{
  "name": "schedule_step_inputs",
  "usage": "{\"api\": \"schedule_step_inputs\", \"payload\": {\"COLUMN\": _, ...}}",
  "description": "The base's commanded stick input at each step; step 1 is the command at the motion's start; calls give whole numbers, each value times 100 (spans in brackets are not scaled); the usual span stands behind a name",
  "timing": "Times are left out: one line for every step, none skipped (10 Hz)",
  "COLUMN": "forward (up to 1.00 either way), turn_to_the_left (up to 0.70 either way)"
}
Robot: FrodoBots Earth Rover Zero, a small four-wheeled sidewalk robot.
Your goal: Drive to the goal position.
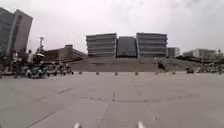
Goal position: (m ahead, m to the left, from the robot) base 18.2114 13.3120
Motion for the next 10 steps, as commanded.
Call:
{"api": "schedule_step_inputs", "payload": {"forward": 85, "turn_to_the_left": 0}}
{"api": "schedule_step_inputs", "payload": {"forward": 85, "turn_to_the_left": 0}}
{"api": "schedule_step_inputs", "payload": {"forward": 85, "turn_to_the_left": 0}}
{"api": "schedule_step_inputs", "payload": {"forward": 85, "turn_to_the_left": 0}}
{"api": "schedule_step_inputs", "payload": {"forward": 85, "turn_to_the_left": 0}}
{"api": "schedule_step_inputs", "payload": {"forward": 85, "turn_to_the_left": 0}}
{"api": "schedule_step_inputs", "payload": {"forward": 85, "turn_to_the_left": 0}}
{"api": "schedule_step_inputs", "payload": {"forward": 85, "turn_to_the_left": 0}}
{"api": "schedule_step_inputs", "payload": {"forward": 85, "turn_to_the_left": 0}}
{"api": "schedule_step_inputs", "payload": {"forward": 85, "turn_to_the_left": 6}}
